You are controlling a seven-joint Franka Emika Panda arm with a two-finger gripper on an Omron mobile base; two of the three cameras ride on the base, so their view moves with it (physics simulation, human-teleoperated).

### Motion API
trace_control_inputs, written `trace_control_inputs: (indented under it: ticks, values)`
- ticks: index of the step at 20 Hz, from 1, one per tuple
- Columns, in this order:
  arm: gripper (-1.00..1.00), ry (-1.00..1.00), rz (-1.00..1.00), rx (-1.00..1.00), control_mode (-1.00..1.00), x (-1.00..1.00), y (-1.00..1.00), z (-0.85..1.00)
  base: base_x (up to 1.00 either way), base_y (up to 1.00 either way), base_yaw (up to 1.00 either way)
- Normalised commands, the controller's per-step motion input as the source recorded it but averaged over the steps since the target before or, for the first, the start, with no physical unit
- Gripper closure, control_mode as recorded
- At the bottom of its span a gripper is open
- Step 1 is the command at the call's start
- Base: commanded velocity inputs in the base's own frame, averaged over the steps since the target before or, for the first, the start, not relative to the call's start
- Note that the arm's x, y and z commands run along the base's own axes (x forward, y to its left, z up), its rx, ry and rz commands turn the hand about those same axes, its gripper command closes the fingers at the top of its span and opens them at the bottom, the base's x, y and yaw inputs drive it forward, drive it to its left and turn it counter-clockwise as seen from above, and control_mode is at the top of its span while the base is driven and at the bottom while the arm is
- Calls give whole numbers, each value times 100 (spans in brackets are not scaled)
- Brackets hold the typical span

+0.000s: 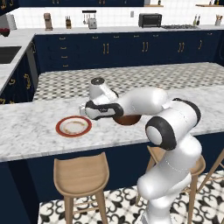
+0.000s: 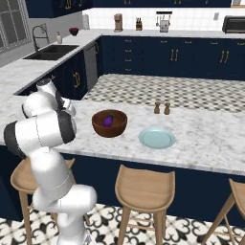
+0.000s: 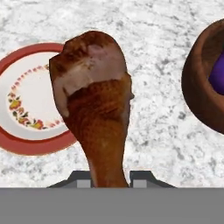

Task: Pick the chicken drumstick and eggplant from their plates and place them in the bowl. Then put the bowl in the fridge.

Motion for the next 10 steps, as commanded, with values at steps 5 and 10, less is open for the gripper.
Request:
trace_control_inputs:
  ticks: [5,10]
  values:
    - [100,2,-16,0,-100,30,-100,52,0,0,0]
    - [100,4,-19,0,-100,42,-100,7,0,0,0]
